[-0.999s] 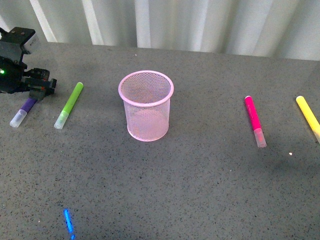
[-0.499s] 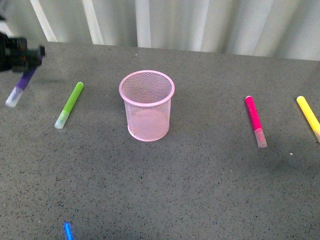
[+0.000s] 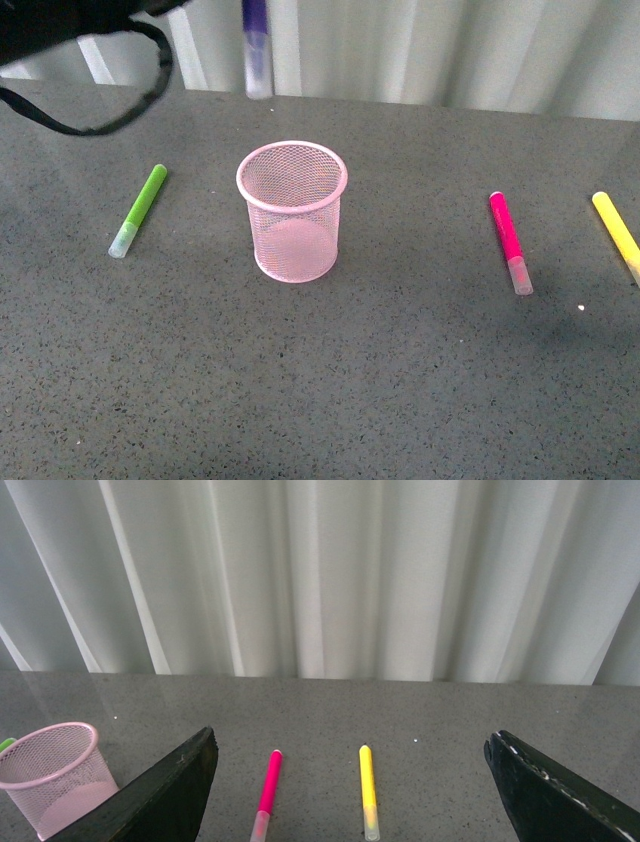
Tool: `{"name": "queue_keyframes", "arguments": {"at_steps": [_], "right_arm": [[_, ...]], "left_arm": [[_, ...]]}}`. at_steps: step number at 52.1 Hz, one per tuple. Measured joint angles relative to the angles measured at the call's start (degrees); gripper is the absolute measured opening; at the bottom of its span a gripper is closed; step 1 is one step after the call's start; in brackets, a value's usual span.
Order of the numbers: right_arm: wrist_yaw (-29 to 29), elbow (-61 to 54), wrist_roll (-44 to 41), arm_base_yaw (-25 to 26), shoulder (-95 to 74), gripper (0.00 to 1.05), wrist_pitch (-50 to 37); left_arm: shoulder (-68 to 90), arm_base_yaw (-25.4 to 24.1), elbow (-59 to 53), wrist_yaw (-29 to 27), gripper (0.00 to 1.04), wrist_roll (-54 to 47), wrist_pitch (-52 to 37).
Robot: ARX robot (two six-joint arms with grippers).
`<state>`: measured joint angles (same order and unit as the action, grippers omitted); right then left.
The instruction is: Insert purple and pink pens into pink cup
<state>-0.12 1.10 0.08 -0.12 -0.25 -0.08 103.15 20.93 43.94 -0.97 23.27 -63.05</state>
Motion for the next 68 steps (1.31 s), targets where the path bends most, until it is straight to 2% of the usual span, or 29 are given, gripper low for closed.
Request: {"name": "queue_keyframes", "arguments": {"at_steps": [5, 19, 55, 57, 63, 68], "right_arm": [[0.02, 0.0, 0.0, 0.0, 0.0, 0.98, 0.0], [0.02, 0.0, 0.0, -0.02, 0.0, 0.98, 0.0], [0.02, 0.0, 0.0, 0.0, 0.0, 0.98, 0.0], [0.02, 0.0, 0.0, 0.0, 0.0, 0.98, 0.0], [0.0, 0.0, 0.0, 0.0, 0.0, 0.98, 0.0], [0.02, 0.0, 0.02, 0.0, 0.0, 0.98, 0.0]], "left_arm": [[3.74, 3.13, 0.33, -2.64, 0.13, 0.5, -2.8], [11.28, 2.62, 2.29, -5.6, 0.13, 1.07, -8.22], [21.79, 0.66, 6.99, -4.5, 0.13, 0.81, -9.7], [21.79, 0.59, 6.99, -4.42, 0.16, 1.01, -9.64], [21.79, 0.11, 6.97, -3.58, 0.36, 2.1, -8.76], [19.85, -0.55, 5.25, -2.62, 0.61, 2.73, -7.89]]}}
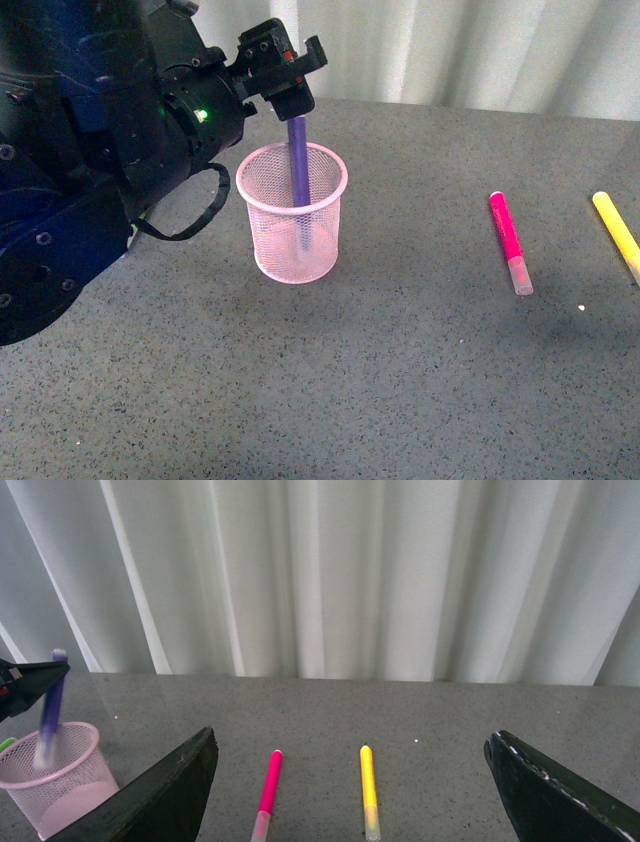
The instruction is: Insert purple and pink pens into pink cup
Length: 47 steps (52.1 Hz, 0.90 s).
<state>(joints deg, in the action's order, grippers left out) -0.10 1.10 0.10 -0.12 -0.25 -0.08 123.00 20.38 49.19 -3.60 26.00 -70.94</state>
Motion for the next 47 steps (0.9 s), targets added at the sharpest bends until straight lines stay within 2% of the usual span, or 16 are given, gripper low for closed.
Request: {"name": "queue_keyframes", "arguments": {"at_steps": [4, 8, 9, 12, 21, 31, 34, 38, 41, 45, 47], "right_arm": [[-0.02, 0.0, -0.02, 0.0, 0.0, 0.98, 0.0], [-0.02, 0.0, -0.02, 0.0, 0.0, 0.98, 0.0], [0.0, 0.0, -0.02, 0.0, 0.0, 0.98, 0.0], [0.0, 0.0, 0.0, 0.0, 0.0, 0.98, 0.0], [-0.04, 0.0, 0.0, 0.0, 0.0, 0.98, 0.0], [-0.02, 0.0, 0.0, 0.0, 0.0, 0.98, 0.0], [0.0, 0.0, -0.02, 0.0, 0.0, 0.98, 0.0], [-0.02, 0.0, -0.02, 0.0, 0.0, 0.98, 0.0], [0.0, 0.0, -0.02, 0.0, 0.0, 0.98, 0.0], [0.0, 0.0, -0.02, 0.0, 0.0, 0.98, 0.0], [0.0, 0.0, -0.02, 0.0, 0.0, 0.98, 0.0]], "left_arm": [[-4.72, -1.14, -2.73, 0.92, 0.79, 0.04, 2.91], [-14.23, -3.15, -6.69, 4.2, 0.98, -0.55, 10.38], [-16.44, -3.52, -7.43, 4.72, 1.0, -1.05, 12.37], [-22.21, -4.59, -8.94, 5.27, 0.98, -1.99, 18.38], [-43.25, -6.91, -13.25, 3.08, 0.98, -6.58, 44.74], [-46.84, -6.86, -13.73, 2.73, 0.98, -8.04, 47.56], [-45.7, -6.51, -18.88, -6.12, 0.85, -14.78, 33.51], [-48.17, -8.09, -25.7, -7.82, 0.67, -21.24, 21.35], [-50.9, -9.38, -28.3, -7.19, 0.56, -23.1, 19.91], [-55.1, -11.15, -32.7, -5.46, 0.36, -24.48, 19.78], [-56.02, -11.54, -33.77, -5.03, 0.31, -24.7, 19.82]]}}
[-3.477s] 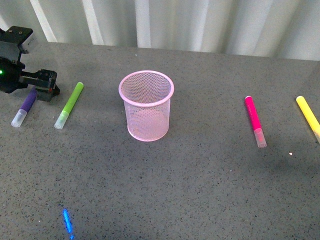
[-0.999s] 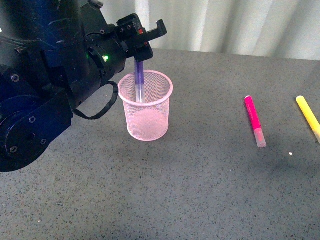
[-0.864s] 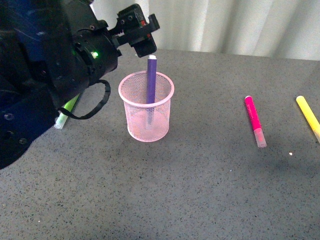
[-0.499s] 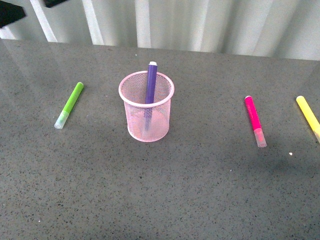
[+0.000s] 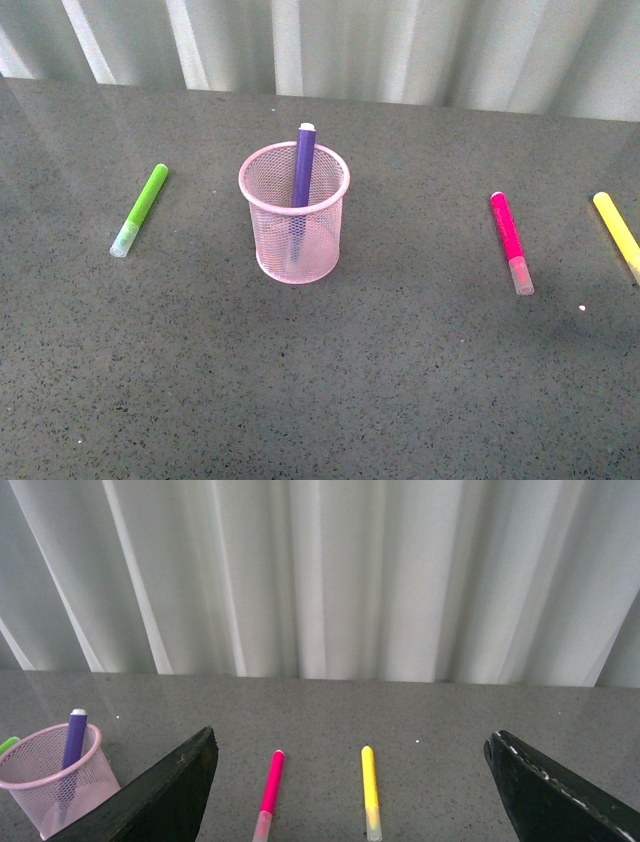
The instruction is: Insert purple and pink pens into pink cup
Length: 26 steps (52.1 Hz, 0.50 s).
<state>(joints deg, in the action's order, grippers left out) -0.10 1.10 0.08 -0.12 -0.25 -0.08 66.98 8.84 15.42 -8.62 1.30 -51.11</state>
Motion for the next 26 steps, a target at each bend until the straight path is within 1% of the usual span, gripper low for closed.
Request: {"name": "queue_keyframes", "arguments": {"at_steps": [5, 9, 20, 21, 22, 23, 26], "right_arm": [[-0.02, 0.0, 0.02, 0.0, 0.0, 0.98, 0.0], [0.0, 0.0, 0.02, 0.0, 0.0, 0.98, 0.0], [0.0, 0.0, 0.0, 0.0, 0.0, 0.98, 0.0], [0.0, 0.0, 0.0, 0.0, 0.0, 0.98, 0.0], [0.0, 0.0, 0.0, 0.0, 0.0, 0.98, 0.0], [-0.02, 0.0, 0.0, 0.0, 0.0, 0.98, 0.0], [0.0, 0.0, 0.0, 0.0, 0.0, 0.98, 0.0]], "left_arm": [[-3.61, -1.18, -3.06, 1.4, 0.13, -0.35, 0.7], [-6.16, -1.99, -4.7, 2.21, 0.04, -0.39, 1.42], [-13.33, -3.98, -8.66, 3.85, 0.04, -0.83, 4.87], [-14.1, -4.15, -9.01, 4.33, 0.04, -0.85, 5.31], [-15.5, -5.66, -9.55, 6.67, 0.04, -0.85, 6.16], [-16.11, -6.27, -9.79, 7.65, 0.04, -0.87, 6.54], [-18.62, -7.96, -10.69, 8.37, 0.04, -0.87, 8.11]]}}
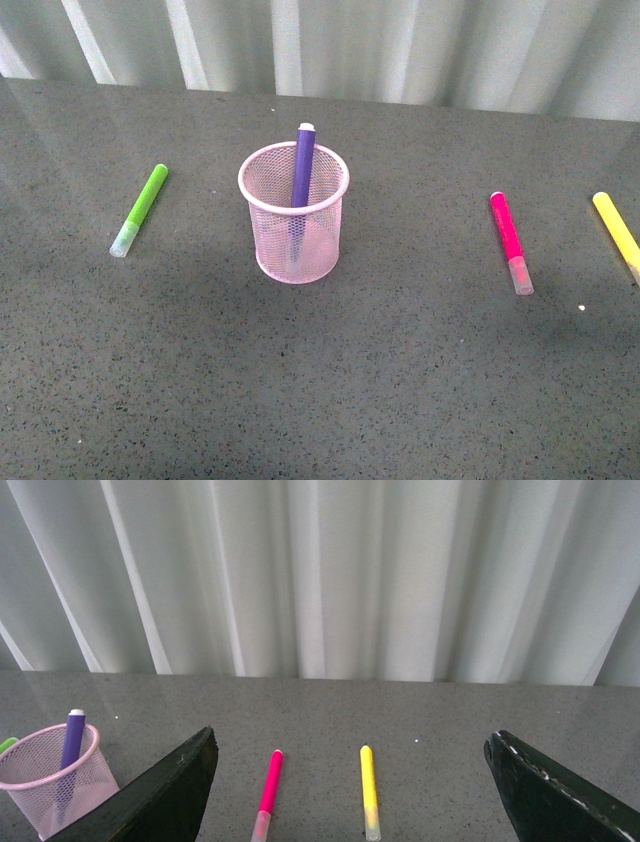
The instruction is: Insert purple and pink pens into pink cup
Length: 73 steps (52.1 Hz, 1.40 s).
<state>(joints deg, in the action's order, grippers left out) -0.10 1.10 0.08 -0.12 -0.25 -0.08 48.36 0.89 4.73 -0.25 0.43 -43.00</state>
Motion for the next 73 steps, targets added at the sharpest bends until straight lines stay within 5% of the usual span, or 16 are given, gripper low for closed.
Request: {"name": "queue_keyframes", "arguments": {"at_steps": [73], "right_arm": [[0.0, 0.0, 0.02, 0.0, 0.0, 0.98, 0.0]], "left_arm": [[-38.12, -0.76, -3.54, 0.24, 0.04, -0.02, 32.57]]}}
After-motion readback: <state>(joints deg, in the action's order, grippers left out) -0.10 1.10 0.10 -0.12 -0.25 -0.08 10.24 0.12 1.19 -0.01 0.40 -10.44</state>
